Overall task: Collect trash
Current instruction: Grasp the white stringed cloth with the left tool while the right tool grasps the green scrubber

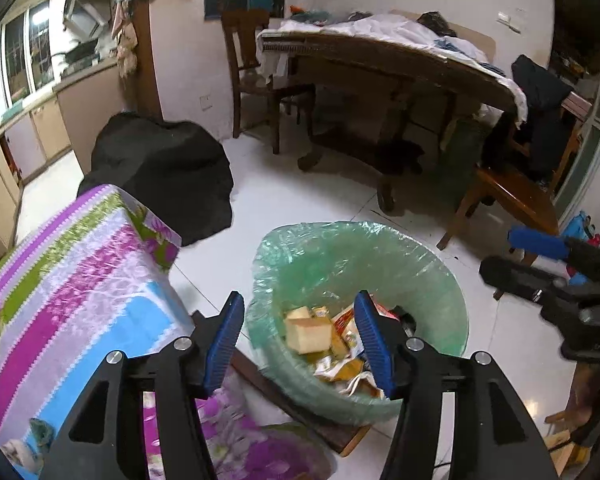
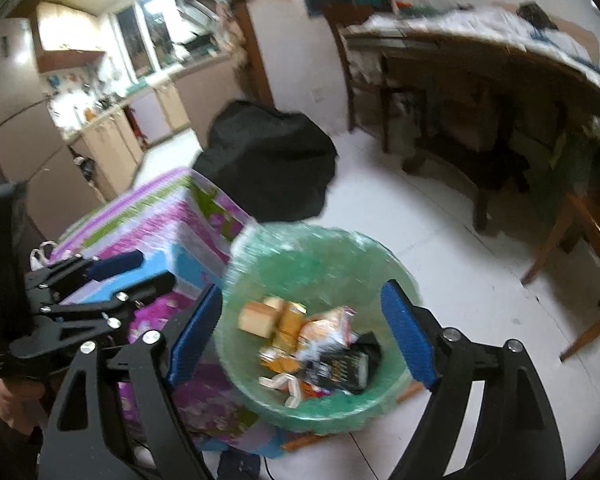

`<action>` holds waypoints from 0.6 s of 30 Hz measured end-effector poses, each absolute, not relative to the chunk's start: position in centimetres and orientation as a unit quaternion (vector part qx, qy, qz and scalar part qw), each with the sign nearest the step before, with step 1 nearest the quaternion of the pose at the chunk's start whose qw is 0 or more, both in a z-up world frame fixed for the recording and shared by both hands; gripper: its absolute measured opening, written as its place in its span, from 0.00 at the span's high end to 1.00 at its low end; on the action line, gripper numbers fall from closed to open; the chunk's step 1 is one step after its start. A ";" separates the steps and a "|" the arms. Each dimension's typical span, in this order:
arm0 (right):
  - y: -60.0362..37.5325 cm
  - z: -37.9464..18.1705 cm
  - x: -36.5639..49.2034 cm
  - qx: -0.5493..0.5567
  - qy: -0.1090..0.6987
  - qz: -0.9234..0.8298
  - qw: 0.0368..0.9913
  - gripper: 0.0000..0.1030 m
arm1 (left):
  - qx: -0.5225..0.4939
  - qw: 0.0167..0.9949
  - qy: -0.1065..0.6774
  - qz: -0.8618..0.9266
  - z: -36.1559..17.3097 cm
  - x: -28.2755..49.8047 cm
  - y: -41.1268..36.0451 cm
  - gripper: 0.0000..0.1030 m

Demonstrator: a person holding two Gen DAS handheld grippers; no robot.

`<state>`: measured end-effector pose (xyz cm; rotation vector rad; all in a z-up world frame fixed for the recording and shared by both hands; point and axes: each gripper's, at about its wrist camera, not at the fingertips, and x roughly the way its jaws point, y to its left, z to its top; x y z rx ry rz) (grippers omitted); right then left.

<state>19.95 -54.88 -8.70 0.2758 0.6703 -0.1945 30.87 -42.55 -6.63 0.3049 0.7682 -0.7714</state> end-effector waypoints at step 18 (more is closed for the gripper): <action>-32.5 -11.7 23.6 0.067 0.329 0.124 0.934 0.13 | 0.048 0.913 0.374 -0.155 -7.5 34.6 -3.5 0.40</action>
